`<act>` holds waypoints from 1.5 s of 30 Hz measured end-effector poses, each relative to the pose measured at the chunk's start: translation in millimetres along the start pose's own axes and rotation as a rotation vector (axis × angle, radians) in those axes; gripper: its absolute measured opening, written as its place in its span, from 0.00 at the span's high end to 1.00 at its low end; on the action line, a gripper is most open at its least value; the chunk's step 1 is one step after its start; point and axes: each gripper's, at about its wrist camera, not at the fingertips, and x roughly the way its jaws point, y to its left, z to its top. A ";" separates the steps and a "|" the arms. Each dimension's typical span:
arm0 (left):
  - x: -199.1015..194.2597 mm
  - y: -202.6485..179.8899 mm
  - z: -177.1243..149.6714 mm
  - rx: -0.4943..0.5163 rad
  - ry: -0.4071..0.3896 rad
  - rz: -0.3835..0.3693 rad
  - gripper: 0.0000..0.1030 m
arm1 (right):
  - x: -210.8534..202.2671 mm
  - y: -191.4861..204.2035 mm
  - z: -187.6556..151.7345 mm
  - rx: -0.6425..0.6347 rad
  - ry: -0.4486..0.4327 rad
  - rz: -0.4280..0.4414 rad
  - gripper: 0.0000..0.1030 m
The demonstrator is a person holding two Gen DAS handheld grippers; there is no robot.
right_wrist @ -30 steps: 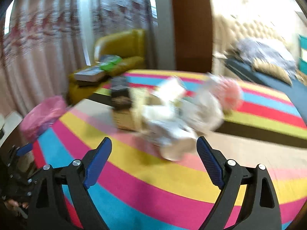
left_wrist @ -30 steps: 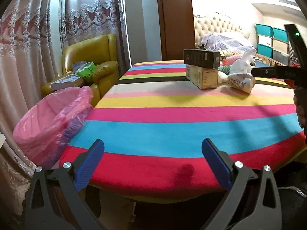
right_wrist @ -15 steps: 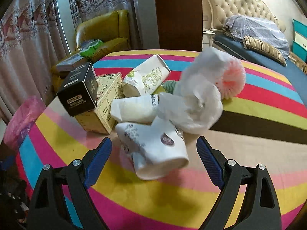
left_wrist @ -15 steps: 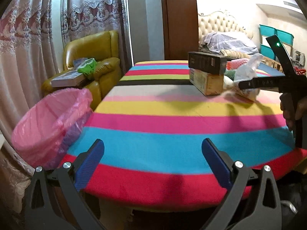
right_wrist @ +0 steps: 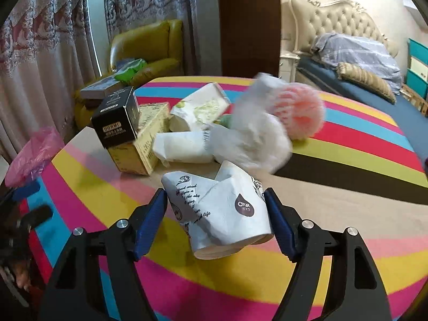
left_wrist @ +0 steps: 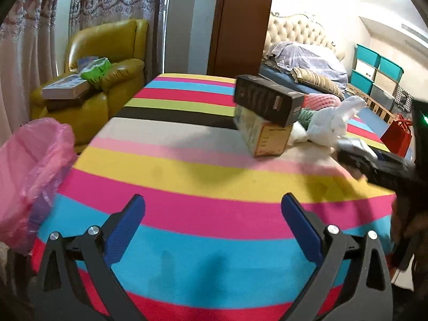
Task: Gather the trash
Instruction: 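Grasp the white paper cup with the right tool while the left grasps the black DORMI box, then carry the DORMI box and paper cup to the pink bin and release both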
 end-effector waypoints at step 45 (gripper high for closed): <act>12.6 -89.1 18.3 0.167 -0.133 -0.069 0.63 | -53.4 -46.2 -42.1 0.101 -0.140 -0.051 0.32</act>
